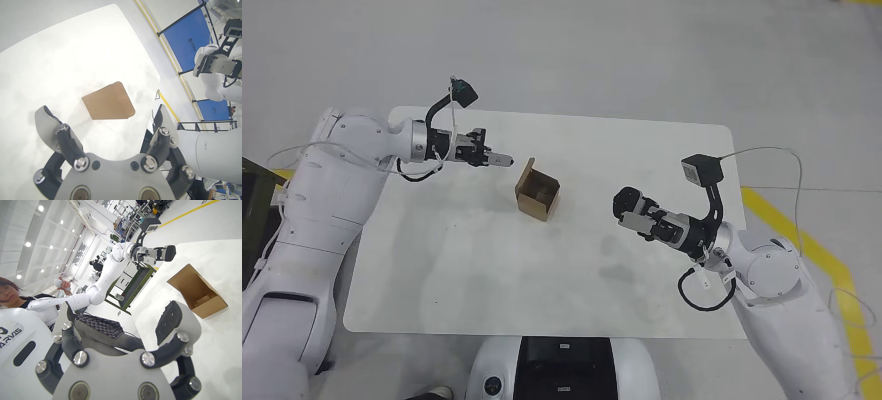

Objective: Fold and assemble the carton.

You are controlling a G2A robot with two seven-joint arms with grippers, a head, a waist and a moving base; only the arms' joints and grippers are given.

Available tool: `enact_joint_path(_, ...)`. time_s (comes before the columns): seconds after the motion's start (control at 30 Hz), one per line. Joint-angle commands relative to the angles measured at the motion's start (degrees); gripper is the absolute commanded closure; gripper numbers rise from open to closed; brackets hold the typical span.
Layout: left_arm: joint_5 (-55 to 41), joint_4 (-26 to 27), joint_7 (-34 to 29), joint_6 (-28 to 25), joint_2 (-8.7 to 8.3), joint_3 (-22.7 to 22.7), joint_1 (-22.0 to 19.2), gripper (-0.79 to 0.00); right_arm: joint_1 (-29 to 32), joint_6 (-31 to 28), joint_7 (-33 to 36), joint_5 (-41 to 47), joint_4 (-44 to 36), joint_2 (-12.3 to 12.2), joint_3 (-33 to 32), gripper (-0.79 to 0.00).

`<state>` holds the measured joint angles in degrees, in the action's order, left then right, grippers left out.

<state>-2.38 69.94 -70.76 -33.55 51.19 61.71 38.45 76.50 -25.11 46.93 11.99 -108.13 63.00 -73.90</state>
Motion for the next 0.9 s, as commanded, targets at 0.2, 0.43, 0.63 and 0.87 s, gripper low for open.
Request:
enact_joint_path(0.2,0.7,-0.4,0.3,0.5,-0.03,0.0,0.2,-0.785,0.0,0.0,0.0,0.0,0.0,0.0,0.0,-0.785)
enact_joint_path(0.43,10.4,-4.6,16.3,-6.7,-0.6,3.0,2.7,-0.785,0.0,0.0,0.0,0.0,0.0,0.0,0.0,-0.785)
enact_joint_path(0.63,34.3,-8.5,36.0,-18.7,-0.42,3.3,2.8,-0.785,0.0,0.0,0.0,0.0,0.0,0.0,0.0,-0.785)
enact_joint_path(0.87,53.9,-11.1,58.7,-14.4,3.04,-4.2,1.2,-0.785,0.0,0.0,0.0,0.0,0.0,0.0,0.0,-0.785)
